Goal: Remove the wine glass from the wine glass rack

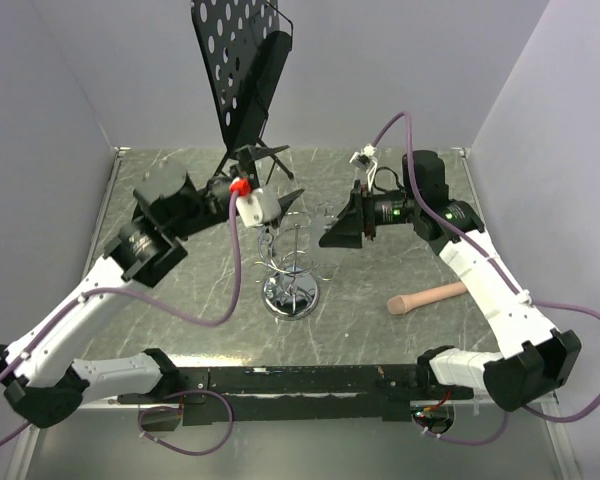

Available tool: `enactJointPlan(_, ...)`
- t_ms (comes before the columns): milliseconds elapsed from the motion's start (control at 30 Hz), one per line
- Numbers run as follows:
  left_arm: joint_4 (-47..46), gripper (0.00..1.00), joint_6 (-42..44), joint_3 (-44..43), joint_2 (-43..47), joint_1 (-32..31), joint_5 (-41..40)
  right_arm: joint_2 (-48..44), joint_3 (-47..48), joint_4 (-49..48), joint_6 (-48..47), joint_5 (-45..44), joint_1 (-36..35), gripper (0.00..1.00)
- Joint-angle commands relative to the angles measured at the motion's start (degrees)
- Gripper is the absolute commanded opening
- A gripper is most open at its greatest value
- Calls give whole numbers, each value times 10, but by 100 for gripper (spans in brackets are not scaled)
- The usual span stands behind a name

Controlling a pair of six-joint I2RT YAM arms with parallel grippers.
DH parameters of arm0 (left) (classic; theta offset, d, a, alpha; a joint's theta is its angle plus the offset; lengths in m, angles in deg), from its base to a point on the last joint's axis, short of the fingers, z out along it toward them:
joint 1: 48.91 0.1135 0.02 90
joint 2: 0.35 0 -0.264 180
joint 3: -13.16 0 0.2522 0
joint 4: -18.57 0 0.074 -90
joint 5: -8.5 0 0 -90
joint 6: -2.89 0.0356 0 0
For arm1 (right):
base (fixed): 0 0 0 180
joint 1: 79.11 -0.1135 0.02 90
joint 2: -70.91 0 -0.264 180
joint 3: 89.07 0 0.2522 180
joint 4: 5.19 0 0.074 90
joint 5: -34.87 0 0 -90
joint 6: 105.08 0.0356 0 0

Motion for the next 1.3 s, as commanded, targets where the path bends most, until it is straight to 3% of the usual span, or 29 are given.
enactJointPlan(0, 103, 74, -80, -53, -36, 20, 146, -35, 31, -2, -66, 3, -15, 0)
enactJointPlan(400, 106, 67, -67, -64, -72, 14, 196, -34, 37, -20, -52, -2, -21, 0)
enactJointPlan(800, 29, 62, -83, -44, -97, -1, 165, -15, 65, 1, -78, -23, -39, 0)
enactJointPlan(1267, 16, 52, -78, -34, -124, -2, 180, -6, 78, -4, -85, -16, -58, 0)
